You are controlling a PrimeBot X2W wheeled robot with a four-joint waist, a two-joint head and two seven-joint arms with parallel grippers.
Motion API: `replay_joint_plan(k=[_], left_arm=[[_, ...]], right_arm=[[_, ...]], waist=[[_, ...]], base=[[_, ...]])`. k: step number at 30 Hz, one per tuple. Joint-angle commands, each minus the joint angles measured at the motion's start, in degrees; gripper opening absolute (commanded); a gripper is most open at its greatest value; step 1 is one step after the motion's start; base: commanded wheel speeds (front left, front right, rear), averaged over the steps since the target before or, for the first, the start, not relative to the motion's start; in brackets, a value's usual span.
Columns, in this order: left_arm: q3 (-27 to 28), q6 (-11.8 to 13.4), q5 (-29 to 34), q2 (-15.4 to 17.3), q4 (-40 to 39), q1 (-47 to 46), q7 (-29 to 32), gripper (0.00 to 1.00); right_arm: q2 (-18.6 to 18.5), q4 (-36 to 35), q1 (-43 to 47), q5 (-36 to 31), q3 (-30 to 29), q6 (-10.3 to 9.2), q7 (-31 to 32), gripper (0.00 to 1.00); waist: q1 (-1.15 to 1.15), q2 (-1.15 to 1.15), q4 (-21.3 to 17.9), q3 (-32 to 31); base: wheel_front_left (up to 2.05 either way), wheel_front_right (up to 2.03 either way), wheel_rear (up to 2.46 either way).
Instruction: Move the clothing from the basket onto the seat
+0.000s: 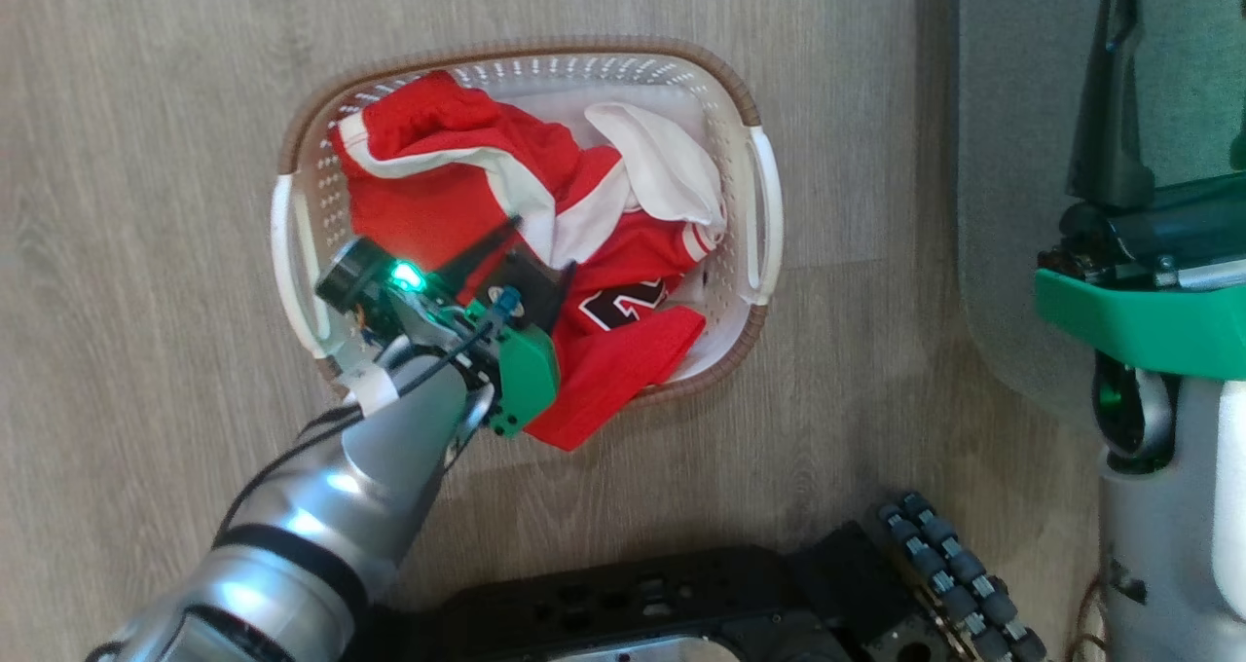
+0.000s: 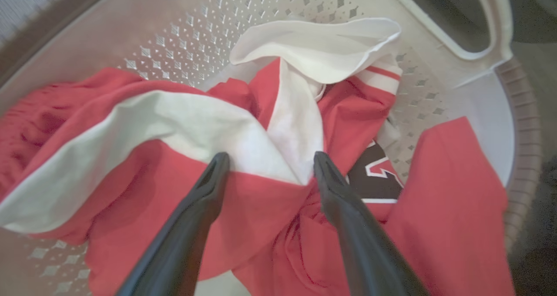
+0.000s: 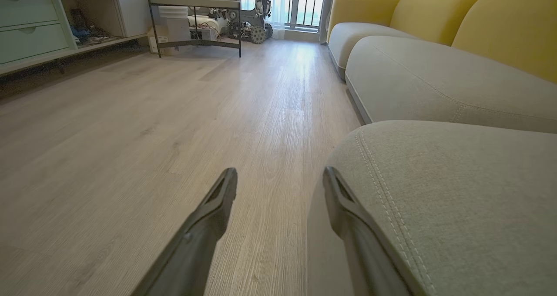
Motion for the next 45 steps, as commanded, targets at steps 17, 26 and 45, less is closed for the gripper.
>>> replay_joint_plan(k=[17, 26, 45], left_arm=[[-3.94, 4.77, -7.12, 0.47, 4.08, -2.71, 0.22, 0.00], [-4.75, 5.26, -11.62, 0.47, 1.66, -1.48, -0.69, 0.00], [3.49, 5.05, -14.16, 2.98, -14.18, 6.03, -0.86, 0.00]], right_arm=[[-0.43, -1.48, 0.20, 1.22, 2.35, -0.02, -0.36, 1.00], [-0.43, 0.94, 0.48, 1.18, 2.65, -0.02, -0.36, 1.00], [-0.43, 15.08, 8.43, 2.43, 3.89, -0.02, -0.36, 1.00]], waist=[[0.00, 0.00, -1.49, 1.00], [0.00, 0.00, -0.54, -3.88], [0.00, 0.00, 2.80, -28.76]], base=[[0.00, 0.00, 0.00], [0.00, 0.00, 0.00], [0.00, 0.00, 0.00]])
